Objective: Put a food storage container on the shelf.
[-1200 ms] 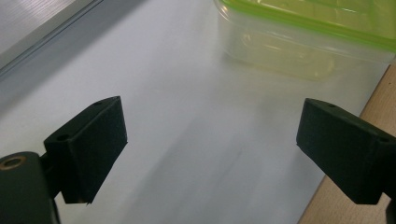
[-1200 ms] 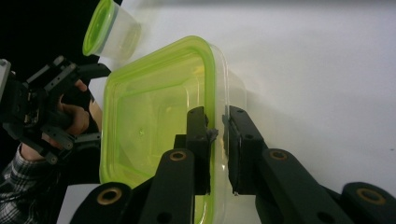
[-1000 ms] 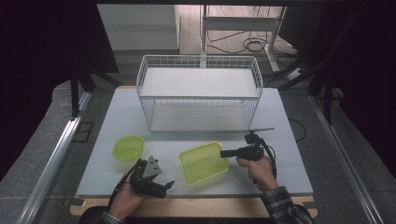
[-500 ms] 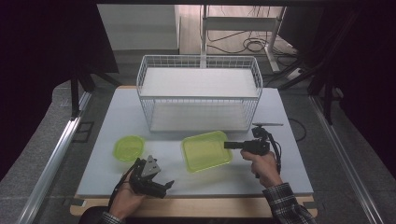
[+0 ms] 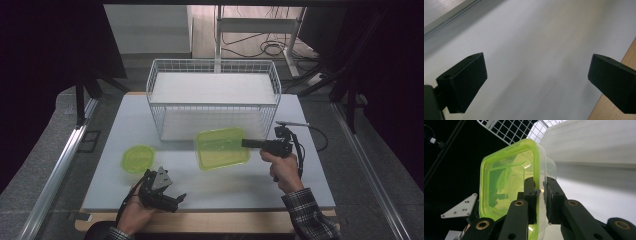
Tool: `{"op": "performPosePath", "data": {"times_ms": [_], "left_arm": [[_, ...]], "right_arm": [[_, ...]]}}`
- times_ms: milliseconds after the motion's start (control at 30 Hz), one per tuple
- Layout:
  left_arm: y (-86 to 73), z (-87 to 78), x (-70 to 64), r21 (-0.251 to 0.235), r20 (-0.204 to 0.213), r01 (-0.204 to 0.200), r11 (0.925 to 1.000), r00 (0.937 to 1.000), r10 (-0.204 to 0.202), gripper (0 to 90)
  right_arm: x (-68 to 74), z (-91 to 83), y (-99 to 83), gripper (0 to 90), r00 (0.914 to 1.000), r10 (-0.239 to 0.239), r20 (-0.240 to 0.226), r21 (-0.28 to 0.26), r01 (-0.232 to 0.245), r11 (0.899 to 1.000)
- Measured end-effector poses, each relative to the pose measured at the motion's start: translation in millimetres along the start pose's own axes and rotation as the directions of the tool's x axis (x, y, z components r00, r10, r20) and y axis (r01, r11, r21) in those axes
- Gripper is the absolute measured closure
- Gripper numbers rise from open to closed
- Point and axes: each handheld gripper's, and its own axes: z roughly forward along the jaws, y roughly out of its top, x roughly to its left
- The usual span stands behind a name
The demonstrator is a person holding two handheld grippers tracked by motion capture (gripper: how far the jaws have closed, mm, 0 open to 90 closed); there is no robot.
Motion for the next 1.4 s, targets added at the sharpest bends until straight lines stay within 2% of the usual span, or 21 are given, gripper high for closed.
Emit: {"op": "performPosePath", "data": {"times_ms": [367,667,833,1100,1400], "left_arm": [[-0.2,-0.5,0.0,0.002,-0.002,-0.007,1.0000,1.0000,0.007,1.9],[-0.1,0.2,-0.8,0.005,-0.005,-0.015,0.9999,0.9999,0.015,2.0],[0.0,0.0,-0.5,0.003,-0.008,-0.018,0.9998,0.9998,0.018,2.0],[-0.1,-0.7,0.2,-0.004,0.000,-0.007,1.0000,1.0000,0.007,1.7],[-0.5,-2.4,4.4,-0.024,0.032,0.026,0.9994,0.9992,-0.025,1.5]], "right_arm": [[21.4,-6.3,20.5,79.9,0.9996,-0.029,-0.005,-0.035,0.029,0.999],[35.8,-10.7,35.5,80.0,0.9994,-0.030,-0.020,-0.060,0.028,0.998],[45.4,-12.7,45.8,80.0,0.9989,-0.046,-0.013,-0.074,0.044,0.996],[54.5,-14.1,59.9,80.0,0.9987,-0.050,-0.003,-0.101,0.050,0.994],[61.7,-14.5,80.7,80.0,0.9987,-0.050,0.010,-0.134,0.051,0.990]]}}
